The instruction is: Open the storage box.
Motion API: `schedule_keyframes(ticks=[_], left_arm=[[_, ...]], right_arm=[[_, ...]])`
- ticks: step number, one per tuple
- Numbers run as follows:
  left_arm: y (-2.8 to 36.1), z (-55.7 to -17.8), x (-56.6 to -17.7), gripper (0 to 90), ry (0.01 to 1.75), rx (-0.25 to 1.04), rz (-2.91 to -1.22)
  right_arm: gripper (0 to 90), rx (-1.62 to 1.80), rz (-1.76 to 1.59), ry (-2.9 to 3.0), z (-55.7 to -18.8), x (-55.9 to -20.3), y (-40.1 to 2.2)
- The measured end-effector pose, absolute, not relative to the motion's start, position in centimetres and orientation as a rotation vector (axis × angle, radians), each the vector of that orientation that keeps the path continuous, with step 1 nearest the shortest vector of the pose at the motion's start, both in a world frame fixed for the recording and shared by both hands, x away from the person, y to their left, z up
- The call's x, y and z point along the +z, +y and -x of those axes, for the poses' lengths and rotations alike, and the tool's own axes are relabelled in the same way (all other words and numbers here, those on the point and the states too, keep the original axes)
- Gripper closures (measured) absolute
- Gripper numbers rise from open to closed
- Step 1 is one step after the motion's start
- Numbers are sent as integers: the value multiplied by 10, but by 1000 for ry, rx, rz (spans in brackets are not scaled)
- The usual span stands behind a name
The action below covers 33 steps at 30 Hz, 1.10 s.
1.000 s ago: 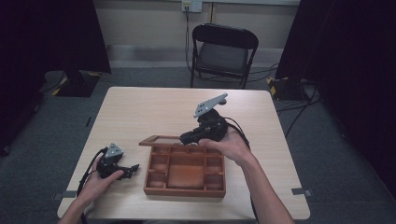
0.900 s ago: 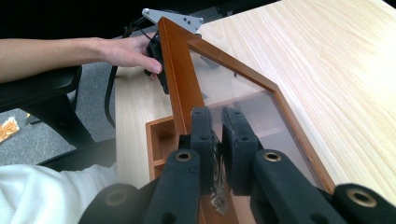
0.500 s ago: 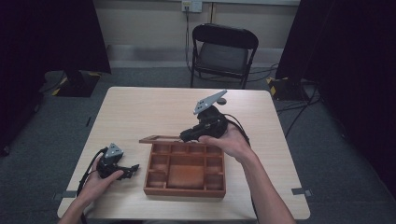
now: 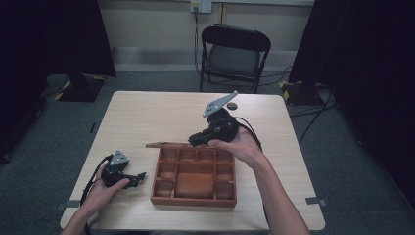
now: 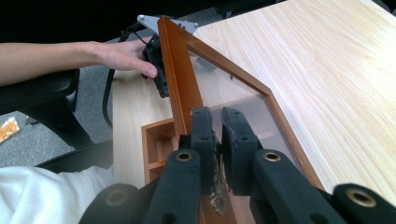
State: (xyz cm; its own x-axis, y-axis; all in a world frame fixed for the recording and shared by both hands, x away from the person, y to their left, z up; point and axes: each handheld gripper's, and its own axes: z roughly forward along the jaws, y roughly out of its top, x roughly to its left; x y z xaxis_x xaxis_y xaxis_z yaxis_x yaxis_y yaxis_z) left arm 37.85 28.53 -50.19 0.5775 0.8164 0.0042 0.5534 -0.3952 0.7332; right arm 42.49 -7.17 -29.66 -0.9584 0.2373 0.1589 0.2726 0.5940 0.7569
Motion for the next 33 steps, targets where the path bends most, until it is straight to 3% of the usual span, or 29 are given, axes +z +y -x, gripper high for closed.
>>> schedule_keyframes(ticks=[33], left_arm=[[285, -378, -502, 111, 1088, 477, -2103]], right_arm=[[842, -1330, 431, -2782, -424, -296, -72]])
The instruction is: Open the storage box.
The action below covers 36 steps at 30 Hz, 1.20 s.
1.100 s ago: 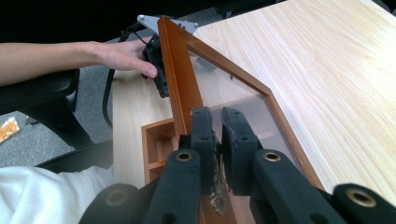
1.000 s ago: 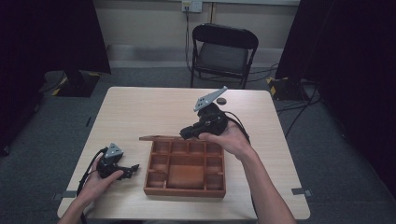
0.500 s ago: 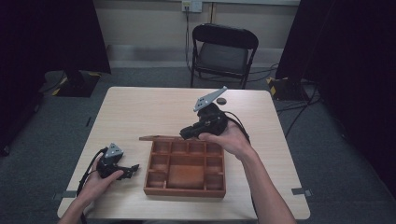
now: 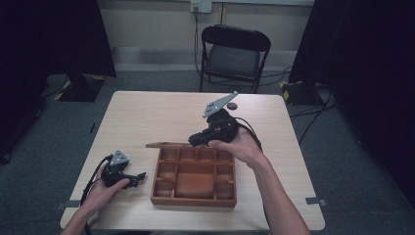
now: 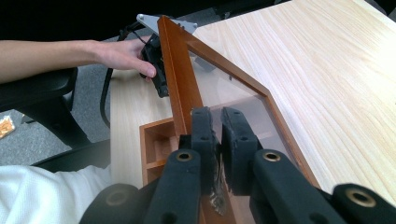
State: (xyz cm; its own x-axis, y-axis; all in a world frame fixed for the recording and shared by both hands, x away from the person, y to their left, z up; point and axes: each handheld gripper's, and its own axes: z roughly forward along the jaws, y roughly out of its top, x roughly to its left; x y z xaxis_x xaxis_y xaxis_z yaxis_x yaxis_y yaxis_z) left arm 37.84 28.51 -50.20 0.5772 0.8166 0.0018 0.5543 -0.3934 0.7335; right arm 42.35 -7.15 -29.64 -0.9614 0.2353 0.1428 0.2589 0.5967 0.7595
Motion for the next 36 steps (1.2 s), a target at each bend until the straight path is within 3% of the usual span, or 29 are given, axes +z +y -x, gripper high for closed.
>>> schedule_keyframes(ticks=[36], left_arm=[[286, -379, -502, 109, 1081, 475, -2111]], right_arm=[[842, -1328, 432, -2792, -423, -296, -71]])
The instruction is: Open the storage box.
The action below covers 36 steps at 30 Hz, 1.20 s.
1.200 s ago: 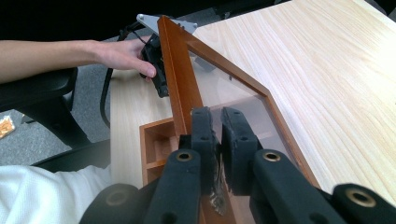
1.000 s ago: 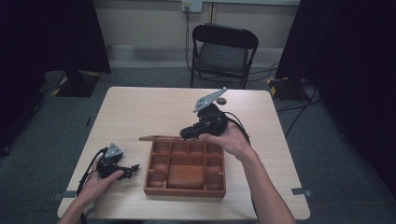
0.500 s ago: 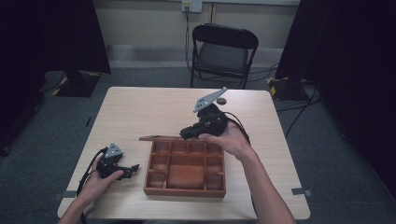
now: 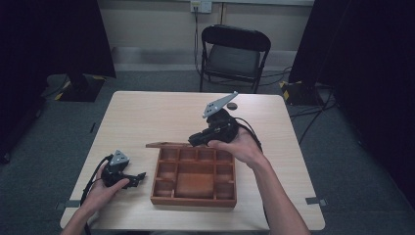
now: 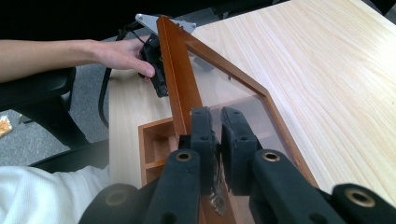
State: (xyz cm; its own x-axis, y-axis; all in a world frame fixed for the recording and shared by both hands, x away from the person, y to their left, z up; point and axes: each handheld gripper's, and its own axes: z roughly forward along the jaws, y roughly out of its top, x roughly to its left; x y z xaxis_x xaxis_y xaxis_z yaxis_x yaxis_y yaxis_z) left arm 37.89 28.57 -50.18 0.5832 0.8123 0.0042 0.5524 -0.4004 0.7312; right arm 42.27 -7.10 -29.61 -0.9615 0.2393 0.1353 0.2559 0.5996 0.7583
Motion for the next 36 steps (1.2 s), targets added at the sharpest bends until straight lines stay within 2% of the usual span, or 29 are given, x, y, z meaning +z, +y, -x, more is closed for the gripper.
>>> schedule_keyframes(ticks=[36], left_arm=[[285, -380, -502, 100, 1080, 474, -2109]], right_arm=[[842, -1321, 443, -2790, -423, -295, -71]])
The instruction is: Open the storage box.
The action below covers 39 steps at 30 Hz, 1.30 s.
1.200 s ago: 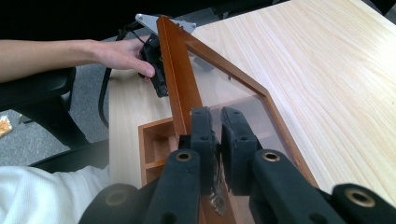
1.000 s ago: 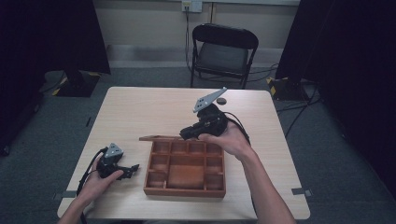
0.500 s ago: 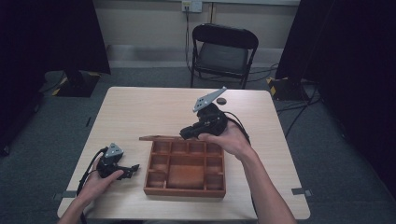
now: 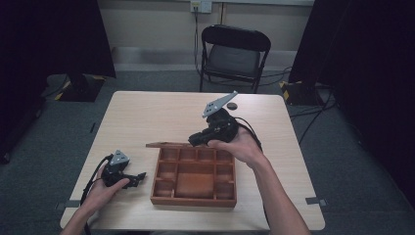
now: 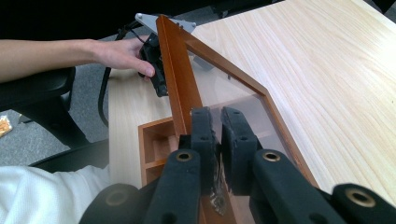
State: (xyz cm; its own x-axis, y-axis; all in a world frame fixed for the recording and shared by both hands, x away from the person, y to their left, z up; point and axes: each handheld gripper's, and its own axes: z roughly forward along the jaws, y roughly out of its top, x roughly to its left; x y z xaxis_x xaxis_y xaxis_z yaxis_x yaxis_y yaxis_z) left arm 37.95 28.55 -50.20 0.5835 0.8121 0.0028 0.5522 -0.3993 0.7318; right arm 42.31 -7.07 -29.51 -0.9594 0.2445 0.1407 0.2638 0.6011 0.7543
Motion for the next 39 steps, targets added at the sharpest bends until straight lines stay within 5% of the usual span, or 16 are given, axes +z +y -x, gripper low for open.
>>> schedule_keyframes(ticks=[39], left_arm=[[286, -380, -502, 100, 1080, 473, -2110]], right_arm=[[842, -1317, 437, -2798, -422, -295, -70]])
